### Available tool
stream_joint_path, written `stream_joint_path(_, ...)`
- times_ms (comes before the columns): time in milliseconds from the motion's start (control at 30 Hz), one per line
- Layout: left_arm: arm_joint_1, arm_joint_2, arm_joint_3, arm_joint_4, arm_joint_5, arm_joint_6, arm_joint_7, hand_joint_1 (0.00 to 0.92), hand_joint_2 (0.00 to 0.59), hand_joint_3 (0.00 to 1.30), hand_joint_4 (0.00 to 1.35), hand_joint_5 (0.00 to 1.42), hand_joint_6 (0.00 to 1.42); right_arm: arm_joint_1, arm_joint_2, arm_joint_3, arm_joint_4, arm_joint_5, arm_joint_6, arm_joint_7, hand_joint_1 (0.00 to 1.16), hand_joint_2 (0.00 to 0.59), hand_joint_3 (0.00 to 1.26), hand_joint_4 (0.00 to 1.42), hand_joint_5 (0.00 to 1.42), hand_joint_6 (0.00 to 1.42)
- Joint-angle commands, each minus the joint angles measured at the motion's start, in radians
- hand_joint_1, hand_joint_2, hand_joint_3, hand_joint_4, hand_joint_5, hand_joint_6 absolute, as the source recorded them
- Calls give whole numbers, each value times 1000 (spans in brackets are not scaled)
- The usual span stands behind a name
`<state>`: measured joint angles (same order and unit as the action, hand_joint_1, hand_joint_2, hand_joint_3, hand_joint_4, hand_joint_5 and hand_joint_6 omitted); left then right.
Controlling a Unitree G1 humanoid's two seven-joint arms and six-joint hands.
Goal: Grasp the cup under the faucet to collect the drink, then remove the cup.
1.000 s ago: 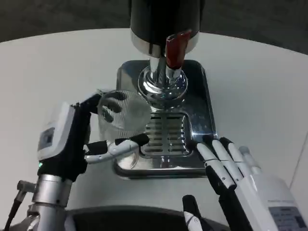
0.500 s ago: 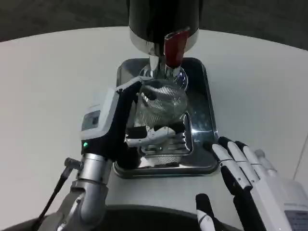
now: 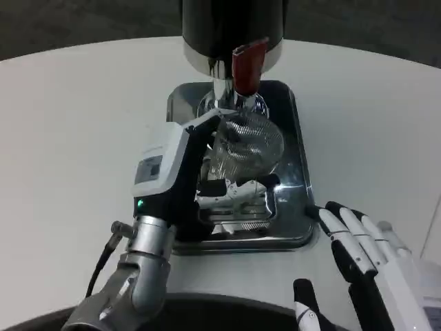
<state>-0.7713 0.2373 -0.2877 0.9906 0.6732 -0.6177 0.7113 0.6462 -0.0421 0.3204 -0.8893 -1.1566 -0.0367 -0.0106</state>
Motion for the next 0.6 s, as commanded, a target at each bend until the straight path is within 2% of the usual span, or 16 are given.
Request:
stream_joint_path(33, 45, 28, -17, 0, 2, -4, 6, 570, 72, 944, 985, 1150, 1269, 15, 3, -6, -6, 16, -9, -13, 408, 530, 146, 74, 85, 90)
stream_joint_path(200, 67, 41, -23, -17, 8, 12, 16, 548, 52, 835, 833, 1021, 1088, 14, 6, -10, -2, 28, -5, -10, 408, 530, 146, 83, 96, 117)
stream_joint_path(367, 72, 47, -34, -19, 7, 32, -14, 481, 50, 731, 721, 937, 951, 16, 11, -9, -4, 31, 1, -3, 408, 530, 154, 85, 109, 134)
stream_joint_path(500, 71, 52, -41, -21, -1, 42, -44, 405, 75, 550, 525, 795, 757, 15, 16, -11, 3, 38, 7, 5, 407, 530, 156, 86, 121, 161)
stream_joint_path(600, 73, 58, -48, -27, -2, 49, -58, 397, 90, 390, 371, 660, 577, 15, 18, -11, 3, 42, 8, 7, 407, 530, 156, 86, 122, 165)
